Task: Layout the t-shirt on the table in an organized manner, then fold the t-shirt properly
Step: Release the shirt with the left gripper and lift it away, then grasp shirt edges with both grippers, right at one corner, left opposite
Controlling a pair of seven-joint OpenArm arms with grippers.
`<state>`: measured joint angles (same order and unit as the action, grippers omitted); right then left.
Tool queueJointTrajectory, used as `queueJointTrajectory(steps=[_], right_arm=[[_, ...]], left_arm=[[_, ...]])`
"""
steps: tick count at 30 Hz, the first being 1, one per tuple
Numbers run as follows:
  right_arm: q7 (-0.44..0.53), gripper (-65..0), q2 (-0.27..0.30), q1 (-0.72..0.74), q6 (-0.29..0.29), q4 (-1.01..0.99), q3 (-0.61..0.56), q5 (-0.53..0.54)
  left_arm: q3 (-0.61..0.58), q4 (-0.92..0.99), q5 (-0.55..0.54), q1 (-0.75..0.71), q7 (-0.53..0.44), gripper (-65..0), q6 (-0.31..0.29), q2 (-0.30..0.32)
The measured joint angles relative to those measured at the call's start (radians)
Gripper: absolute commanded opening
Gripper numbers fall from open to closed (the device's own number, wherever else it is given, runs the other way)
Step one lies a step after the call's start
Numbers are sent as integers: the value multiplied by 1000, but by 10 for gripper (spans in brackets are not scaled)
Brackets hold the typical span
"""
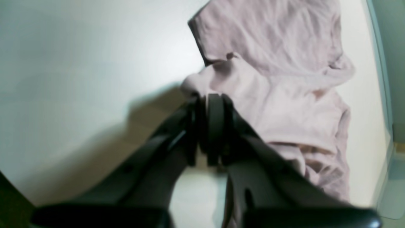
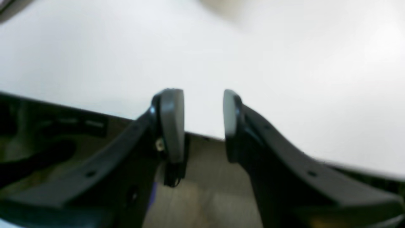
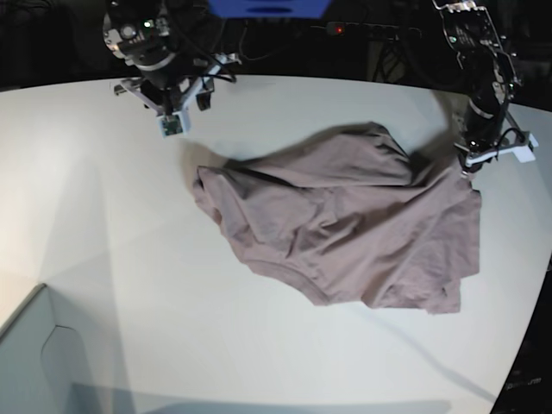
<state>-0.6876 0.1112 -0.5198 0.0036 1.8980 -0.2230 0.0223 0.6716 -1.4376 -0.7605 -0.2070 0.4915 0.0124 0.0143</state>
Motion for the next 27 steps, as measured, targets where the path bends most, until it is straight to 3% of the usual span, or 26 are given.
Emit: queueJointTrajectory(steps=[9, 12, 15, 18, 24, 27], right_arm=[[-24, -439, 21, 182, 0, 0, -48, -11], [-88, -439, 18, 248, -1, 0, -48, -10], [-130, -439, 18, 300, 0, 0, -56, -13], [-127, -438, 18, 364, 0, -33, -80, -6], [-124, -310, 21, 455, 0, -178, -79, -12], [-129, -282, 21, 487, 0, -241, -79, -14]], left_arm=[[-3, -65, -7, 19, -2, -580, 3, 6], [-2, -65, -7, 16, 0, -481, 3, 5], [-1, -77, -7, 17, 3, -336, 4, 5], [2, -124, -7, 16, 4, -240, 4, 5], [0, -167, 3, 54, 9, -224, 4, 39], [0, -127, 3, 121, -7, -224, 6, 58]])
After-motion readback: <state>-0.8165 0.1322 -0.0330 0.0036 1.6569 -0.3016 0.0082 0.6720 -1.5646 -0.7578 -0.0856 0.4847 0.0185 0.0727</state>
